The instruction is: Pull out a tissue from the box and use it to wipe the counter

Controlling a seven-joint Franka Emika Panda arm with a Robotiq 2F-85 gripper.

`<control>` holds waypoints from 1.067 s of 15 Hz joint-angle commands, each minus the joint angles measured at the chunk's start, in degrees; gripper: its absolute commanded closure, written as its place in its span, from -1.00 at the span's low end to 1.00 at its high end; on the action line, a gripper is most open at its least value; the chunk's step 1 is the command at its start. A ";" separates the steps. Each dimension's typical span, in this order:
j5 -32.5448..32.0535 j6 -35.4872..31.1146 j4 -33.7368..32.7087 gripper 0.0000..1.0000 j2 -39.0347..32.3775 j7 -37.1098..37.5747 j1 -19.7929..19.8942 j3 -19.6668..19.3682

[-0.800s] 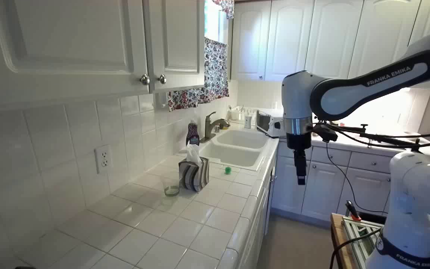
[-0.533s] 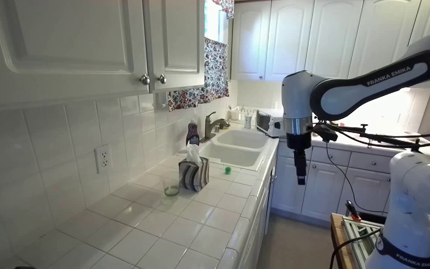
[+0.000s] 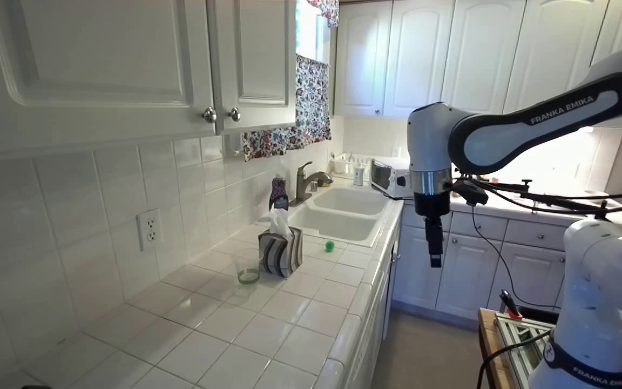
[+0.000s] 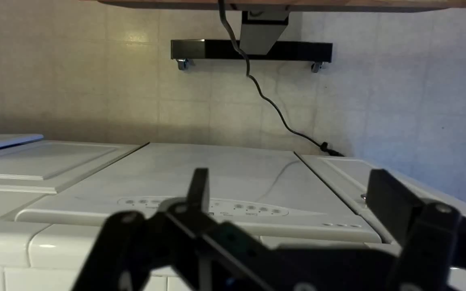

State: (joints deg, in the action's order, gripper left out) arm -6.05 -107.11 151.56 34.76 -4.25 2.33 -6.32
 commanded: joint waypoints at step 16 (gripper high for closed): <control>0.43 -29.34 -9.58 -1.00 -16.97 -0.75 4.93 -2.82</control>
State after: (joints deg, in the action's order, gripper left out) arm -5.89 -136.59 142.03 17.79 -4.80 6.67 -9.72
